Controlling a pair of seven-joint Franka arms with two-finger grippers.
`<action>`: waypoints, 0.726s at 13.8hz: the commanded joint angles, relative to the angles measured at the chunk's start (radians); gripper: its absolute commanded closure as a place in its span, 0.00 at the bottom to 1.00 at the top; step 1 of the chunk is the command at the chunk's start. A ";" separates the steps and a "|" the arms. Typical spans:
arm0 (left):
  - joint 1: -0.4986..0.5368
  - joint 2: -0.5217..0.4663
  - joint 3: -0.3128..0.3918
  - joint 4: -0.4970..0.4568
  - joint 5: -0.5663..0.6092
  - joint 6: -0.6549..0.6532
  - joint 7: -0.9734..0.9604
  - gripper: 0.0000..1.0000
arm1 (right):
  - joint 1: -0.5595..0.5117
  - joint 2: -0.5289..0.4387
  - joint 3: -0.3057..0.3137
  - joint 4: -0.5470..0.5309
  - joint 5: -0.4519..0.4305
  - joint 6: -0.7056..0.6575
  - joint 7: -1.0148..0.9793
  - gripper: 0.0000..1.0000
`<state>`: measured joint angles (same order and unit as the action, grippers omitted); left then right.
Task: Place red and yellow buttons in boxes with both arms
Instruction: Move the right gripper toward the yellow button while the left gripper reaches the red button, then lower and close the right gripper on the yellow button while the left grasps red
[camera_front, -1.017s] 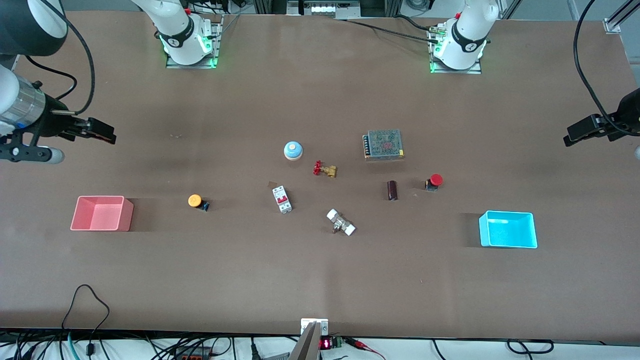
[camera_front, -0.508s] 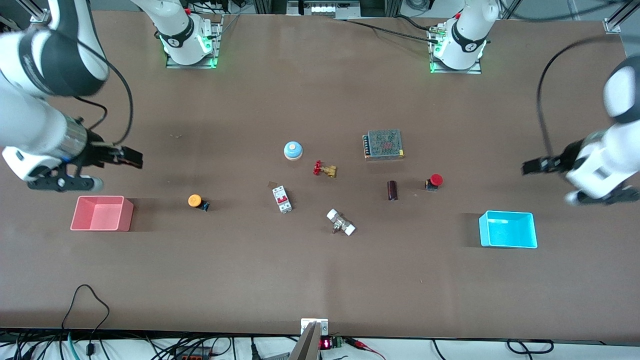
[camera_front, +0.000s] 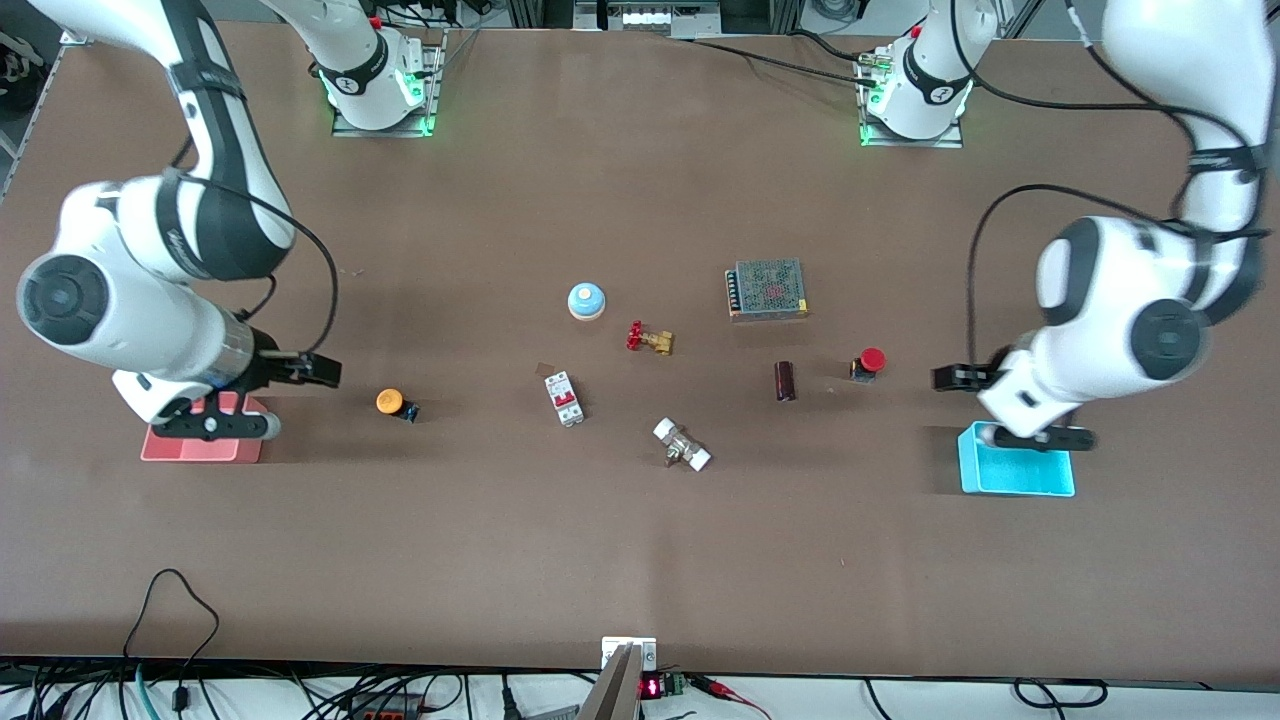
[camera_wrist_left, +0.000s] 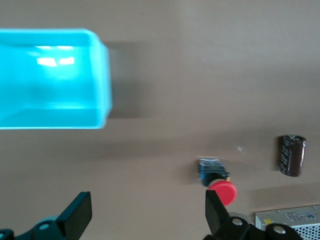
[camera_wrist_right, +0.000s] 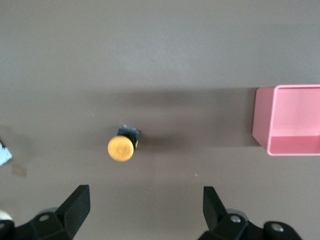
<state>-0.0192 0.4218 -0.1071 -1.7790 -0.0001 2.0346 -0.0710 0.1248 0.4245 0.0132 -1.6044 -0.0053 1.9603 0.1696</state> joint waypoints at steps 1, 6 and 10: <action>-0.033 0.001 -0.016 -0.085 -0.008 0.102 0.002 0.00 | 0.030 0.039 -0.002 -0.006 0.007 0.067 0.051 0.00; -0.045 0.037 -0.022 -0.131 -0.085 0.186 -0.053 0.00 | 0.068 0.062 -0.004 -0.118 -0.004 0.231 0.067 0.00; -0.044 0.028 -0.045 -0.220 -0.113 0.246 -0.059 0.00 | 0.068 0.062 -0.006 -0.195 -0.019 0.338 0.064 0.00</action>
<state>-0.0655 0.4695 -0.1346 -1.9568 -0.0924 2.2542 -0.1175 0.1904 0.5057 0.0105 -1.7578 -0.0081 2.2664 0.2247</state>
